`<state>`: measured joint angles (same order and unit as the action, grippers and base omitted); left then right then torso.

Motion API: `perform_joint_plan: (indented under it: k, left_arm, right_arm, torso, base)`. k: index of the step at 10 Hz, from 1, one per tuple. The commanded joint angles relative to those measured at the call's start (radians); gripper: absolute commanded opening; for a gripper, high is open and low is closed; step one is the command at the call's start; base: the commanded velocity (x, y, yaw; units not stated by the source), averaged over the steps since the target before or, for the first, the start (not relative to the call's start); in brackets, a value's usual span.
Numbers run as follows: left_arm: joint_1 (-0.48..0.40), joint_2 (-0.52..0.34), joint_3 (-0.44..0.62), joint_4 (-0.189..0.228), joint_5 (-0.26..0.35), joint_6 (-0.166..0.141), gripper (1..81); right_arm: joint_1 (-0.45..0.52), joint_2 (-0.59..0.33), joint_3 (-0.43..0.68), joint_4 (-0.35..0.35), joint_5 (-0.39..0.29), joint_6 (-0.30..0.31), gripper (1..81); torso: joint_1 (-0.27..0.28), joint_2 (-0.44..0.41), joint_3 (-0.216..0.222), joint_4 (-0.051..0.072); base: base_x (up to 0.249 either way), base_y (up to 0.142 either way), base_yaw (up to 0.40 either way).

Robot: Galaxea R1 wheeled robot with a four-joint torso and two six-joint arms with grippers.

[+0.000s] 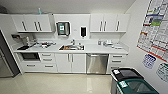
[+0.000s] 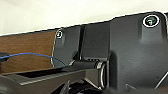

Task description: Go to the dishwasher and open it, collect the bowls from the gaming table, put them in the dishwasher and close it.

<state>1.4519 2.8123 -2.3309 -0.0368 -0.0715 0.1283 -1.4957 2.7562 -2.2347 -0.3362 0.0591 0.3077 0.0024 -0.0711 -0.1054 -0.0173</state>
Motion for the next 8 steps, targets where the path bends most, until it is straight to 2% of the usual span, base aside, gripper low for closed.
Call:
perform_joint_plan:
  k: [1, 8]
  left_arm:
    - [-0.052, -0.011, 0.011, 0.006, 0.052, 0.004, 81.1]
    - [-0.051, -0.011, 0.011, 0.006, 0.052, 0.004, 81.1]
  right_arm:
    - [0.047, -0.013, 0.015, -0.015, -0.039, 0.001, 81.1]
    - [0.047, -0.013, 0.014, -0.015, -0.039, 0.001, 81.1]
  torso:
    - [0.0, 0.0, 0.0, 0.0]
    - [-0.001, 0.0, 0.0, 0.0]
  base:
    - [0.166, 0.0, 0.0]
    - [0.165, 0.0, 0.0]
